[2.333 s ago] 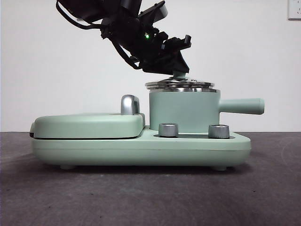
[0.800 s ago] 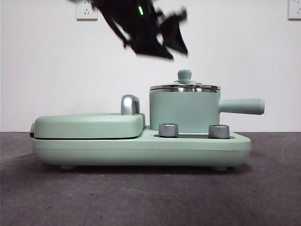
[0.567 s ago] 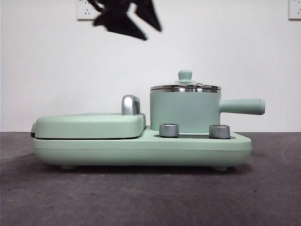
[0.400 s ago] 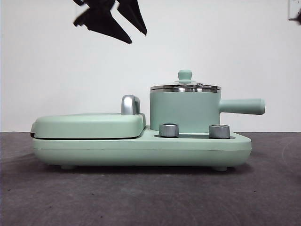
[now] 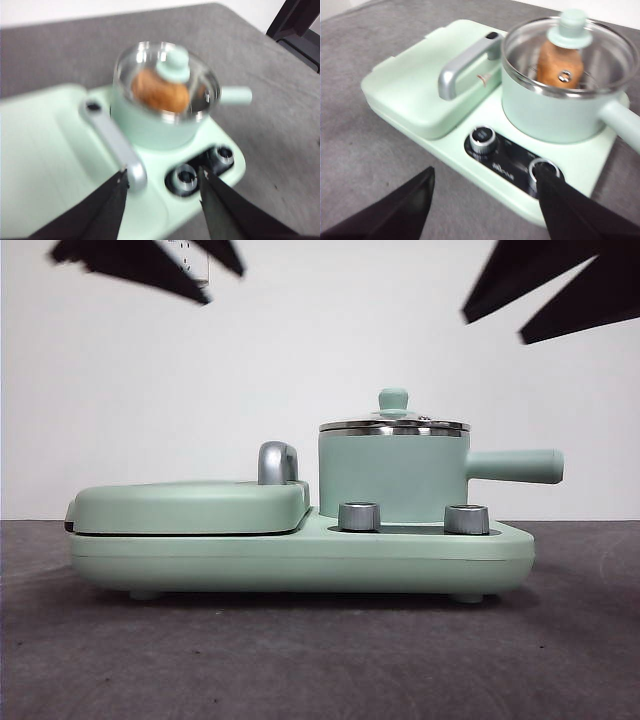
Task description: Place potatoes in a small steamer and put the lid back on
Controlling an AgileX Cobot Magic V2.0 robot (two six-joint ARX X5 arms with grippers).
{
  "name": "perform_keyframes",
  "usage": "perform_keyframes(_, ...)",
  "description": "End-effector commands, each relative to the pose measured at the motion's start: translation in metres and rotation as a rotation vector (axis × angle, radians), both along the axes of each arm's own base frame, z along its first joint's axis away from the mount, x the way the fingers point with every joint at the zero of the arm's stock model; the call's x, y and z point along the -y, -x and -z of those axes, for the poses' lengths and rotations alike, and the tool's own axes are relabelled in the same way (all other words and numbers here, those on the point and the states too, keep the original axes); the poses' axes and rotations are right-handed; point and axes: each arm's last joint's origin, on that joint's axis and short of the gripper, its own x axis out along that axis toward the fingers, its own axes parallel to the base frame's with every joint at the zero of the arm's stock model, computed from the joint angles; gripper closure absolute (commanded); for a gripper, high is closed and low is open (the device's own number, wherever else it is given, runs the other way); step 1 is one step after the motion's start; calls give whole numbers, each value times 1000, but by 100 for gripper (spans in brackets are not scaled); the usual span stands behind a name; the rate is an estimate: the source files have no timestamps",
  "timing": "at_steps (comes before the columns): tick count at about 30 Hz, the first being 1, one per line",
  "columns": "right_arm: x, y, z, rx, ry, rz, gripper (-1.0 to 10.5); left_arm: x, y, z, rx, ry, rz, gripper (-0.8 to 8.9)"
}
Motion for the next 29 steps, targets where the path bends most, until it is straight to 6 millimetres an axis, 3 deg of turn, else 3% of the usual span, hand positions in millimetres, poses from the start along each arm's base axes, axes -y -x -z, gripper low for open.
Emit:
perform_keyframes(1,-8,-6,-2,11,-8,-30,629,-11,20,10,-9,41,-27,583)
perform_keyframes(5,-16,-14,-3,15,-15,-42,629,-28,47,27,-12,65,-71,583)
perform_keyframes(10,-19,-18,-6,13,-14,-43,629,-40,66,34,1,80,-91,584)
perform_keyframes(15,-18,-17,-7,5,-15,-33,630,-42,70,36,-26,60,-84,590)
perform_keyframes(16,-18,-16,-7,5,-15,-32,654,-42,70,36,-28,59,-85,630)
perform_keyframes(17,-18,-16,-7,6,-18,-31,783,-42,71,36,-31,61,-79,775)
perform_keyframes(18,-18,-16,-7,6,-18,-32,966,-42,71,37,-33,63,-74,800)
perform_keyframes(19,-18,-17,-7,13,-18,-30,918,-42,70,36,-27,63,-73,807)
perform_keyframes(29,-17,-14,-9,2,-37,-69,928,-42,70,34,-9,76,-74,808)
